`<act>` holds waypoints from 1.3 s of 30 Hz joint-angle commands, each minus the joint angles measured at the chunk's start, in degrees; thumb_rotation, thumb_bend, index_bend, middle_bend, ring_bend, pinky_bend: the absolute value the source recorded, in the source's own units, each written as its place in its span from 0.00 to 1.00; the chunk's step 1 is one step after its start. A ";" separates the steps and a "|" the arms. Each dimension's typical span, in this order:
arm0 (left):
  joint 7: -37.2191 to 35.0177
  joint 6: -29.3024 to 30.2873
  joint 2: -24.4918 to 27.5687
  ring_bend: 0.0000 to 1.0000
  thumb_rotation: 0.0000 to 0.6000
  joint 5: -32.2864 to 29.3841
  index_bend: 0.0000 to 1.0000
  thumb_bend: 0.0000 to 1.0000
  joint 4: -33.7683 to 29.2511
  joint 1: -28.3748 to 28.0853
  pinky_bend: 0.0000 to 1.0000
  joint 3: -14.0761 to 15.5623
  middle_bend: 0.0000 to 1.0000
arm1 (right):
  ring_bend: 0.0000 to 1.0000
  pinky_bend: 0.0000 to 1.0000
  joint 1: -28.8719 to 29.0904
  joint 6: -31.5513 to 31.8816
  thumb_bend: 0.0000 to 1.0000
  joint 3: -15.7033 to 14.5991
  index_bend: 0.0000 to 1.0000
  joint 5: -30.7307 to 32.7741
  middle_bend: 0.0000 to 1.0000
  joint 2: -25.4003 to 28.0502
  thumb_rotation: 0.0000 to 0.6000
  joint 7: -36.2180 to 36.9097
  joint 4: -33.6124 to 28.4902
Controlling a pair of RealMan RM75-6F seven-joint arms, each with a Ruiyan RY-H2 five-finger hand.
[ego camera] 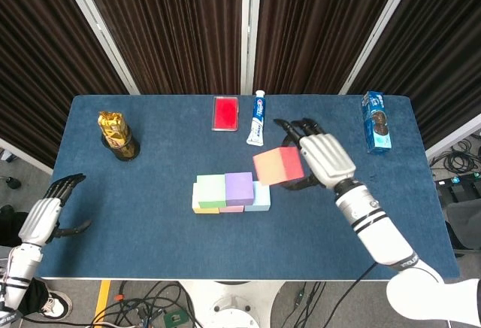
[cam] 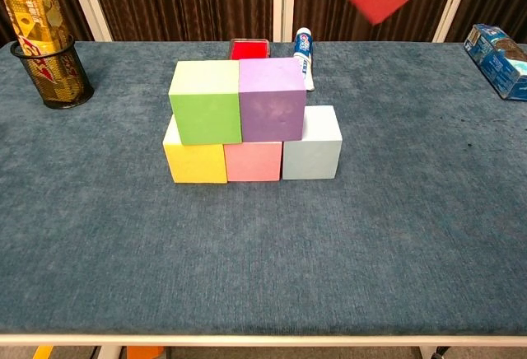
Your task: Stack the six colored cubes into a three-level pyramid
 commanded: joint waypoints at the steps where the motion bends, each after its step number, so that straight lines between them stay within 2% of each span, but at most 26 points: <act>1: 0.31 -0.13 -0.35 0.00 1.00 -0.36 0.09 0.23 0.34 -0.16 0.05 -0.38 0.07 | 0.09 0.00 -6.14 1.58 0.12 0.47 0.00 -12.98 0.65 -11.93 1.00 16.57 6.01; 8: 1.01 0.64 -2.30 0.00 1.00 -1.12 0.09 0.23 2.68 -0.02 0.05 -1.37 0.07 | 0.10 0.00 -10.16 5.65 0.12 -2.62 0.00 -24.67 0.64 -24.85 1.00 30.59 17.24; 15: -0.38 0.65 -2.81 0.00 1.00 -1.44 0.09 0.23 4.42 0.07 0.05 -1.73 0.07 | 0.10 0.00 -11.23 7.85 0.12 -3.70 0.00 -27.26 0.64 -33.51 1.00 34.51 25.61; 22: -1.62 1.46 -3.28 0.00 1.00 -1.03 0.09 0.23 5.71 0.46 0.05 -1.71 0.07 | 0.10 0.00 -12.66 10.55 0.13 -2.24 0.00 -29.27 0.64 -37.03 1.00 39.63 27.36; 28: -1.51 1.39 -2.52 0.00 1.00 -0.99 0.09 0.23 4.99 0.42 0.05 -1.80 0.07 | 0.10 0.00 -12.45 8.73 0.13 -1.58 0.00 -29.00 0.64 -37.43 1.00 41.06 27.38; 33: -0.88 0.60 -1.91 0.00 1.00 -1.06 0.09 0.23 3.72 0.26 0.05 -1.59 0.07 | 0.10 0.00 -11.80 6.99 0.13 -1.19 0.00 -27.22 0.64 -38.70 1.00 39.46 27.51; 39: -1.16 -0.37 -1.72 0.00 1.00 -1.29 0.09 0.23 3.39 -0.01 0.05 -1.54 0.07 | 0.10 0.00 -9.64 4.60 0.14 1.25 0.00 -23.05 0.64 -39.60 1.00 34.39 25.51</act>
